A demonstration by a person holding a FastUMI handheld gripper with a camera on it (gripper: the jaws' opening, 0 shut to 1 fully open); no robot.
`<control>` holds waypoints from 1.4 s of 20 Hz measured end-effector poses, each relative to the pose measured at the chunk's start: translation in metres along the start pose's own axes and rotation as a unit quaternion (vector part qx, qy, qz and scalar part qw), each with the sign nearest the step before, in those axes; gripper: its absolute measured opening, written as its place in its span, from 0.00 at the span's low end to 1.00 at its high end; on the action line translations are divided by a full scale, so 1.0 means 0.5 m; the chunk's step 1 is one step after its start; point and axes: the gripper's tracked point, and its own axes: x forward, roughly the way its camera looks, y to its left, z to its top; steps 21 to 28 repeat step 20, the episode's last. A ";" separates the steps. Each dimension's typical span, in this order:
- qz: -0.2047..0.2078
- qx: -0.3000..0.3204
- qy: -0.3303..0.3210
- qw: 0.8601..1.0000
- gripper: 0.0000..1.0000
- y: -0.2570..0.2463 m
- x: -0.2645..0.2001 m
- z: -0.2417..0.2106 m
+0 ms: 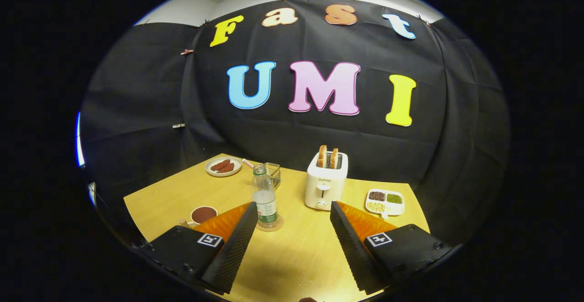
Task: Take the bottle from table, then pour the juice into the cup, finally place the bottle on the coaster
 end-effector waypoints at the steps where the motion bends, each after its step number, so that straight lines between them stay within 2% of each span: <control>1: -0.003 0.001 -0.004 1.000 0.98 -0.012 -0.021 0.010; 5: -0.028 -0.015 -0.015 0.999 0.98 -0.073 -0.086 0.029; 8: -0.059 0.000 -0.020 0.998 0.98 -0.116 -0.126 0.029; 13: -0.089 -0.002 -0.031 0.996 0.98 -0.150 -0.142 0.015; 20: -0.069 -0.007 -0.027 0.997 0.98 -0.126 -0.138 -0.003; 28: -0.069 -0.007 -0.027 0.997 0.98 -0.126 -0.138 -0.003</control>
